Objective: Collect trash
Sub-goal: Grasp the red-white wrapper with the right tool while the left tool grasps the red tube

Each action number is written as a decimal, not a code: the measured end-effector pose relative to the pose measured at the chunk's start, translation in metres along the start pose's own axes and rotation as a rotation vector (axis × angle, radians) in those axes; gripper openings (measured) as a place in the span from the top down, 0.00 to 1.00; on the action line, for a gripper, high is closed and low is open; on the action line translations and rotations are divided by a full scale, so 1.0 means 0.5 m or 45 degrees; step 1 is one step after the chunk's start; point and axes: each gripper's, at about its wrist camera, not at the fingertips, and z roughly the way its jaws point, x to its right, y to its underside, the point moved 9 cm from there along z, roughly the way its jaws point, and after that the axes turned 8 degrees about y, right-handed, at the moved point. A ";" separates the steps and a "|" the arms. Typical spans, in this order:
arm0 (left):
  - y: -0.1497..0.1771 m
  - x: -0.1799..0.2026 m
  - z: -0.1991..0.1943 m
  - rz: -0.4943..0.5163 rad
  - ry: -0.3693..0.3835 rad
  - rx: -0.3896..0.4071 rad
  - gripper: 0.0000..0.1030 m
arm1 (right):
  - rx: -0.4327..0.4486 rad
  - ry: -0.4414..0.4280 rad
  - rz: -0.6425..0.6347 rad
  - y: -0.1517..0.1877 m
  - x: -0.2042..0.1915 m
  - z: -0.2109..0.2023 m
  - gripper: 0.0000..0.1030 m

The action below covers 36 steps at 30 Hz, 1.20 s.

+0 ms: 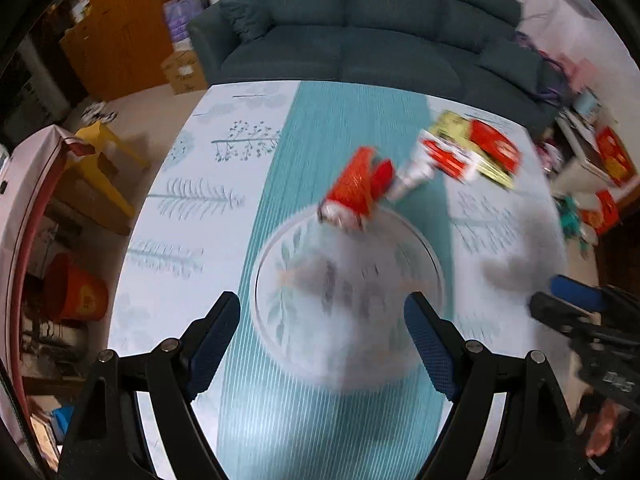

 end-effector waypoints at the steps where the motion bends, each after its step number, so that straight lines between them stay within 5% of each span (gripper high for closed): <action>1: -0.016 -0.001 0.021 -0.011 -0.009 -0.012 0.20 | 0.000 -0.013 0.004 -0.024 0.013 0.011 0.51; 10: -0.114 -0.004 0.183 -0.019 -0.055 -0.124 0.20 | -0.004 -0.138 0.121 -0.182 0.056 0.096 0.51; 18: -0.122 0.011 0.288 -0.036 -0.039 -0.226 0.43 | -0.068 -0.245 0.201 -0.243 0.039 0.163 0.51; 31: -0.127 -0.015 0.276 -0.161 -0.034 -0.116 0.62 | -0.177 -0.237 0.255 -0.282 -0.035 0.291 0.51; 32: -0.124 -0.018 0.270 -0.183 -0.022 -0.106 0.65 | -0.194 -0.232 0.251 -0.276 -0.038 0.301 0.53; 34: -0.117 -0.024 0.254 -0.216 -0.002 -0.085 0.69 | -0.211 -0.224 0.223 -0.261 -0.047 0.314 0.78; 36: -0.111 -0.030 0.241 -0.231 0.013 -0.074 0.73 | -0.213 -0.227 0.182 -0.245 -0.061 0.313 0.89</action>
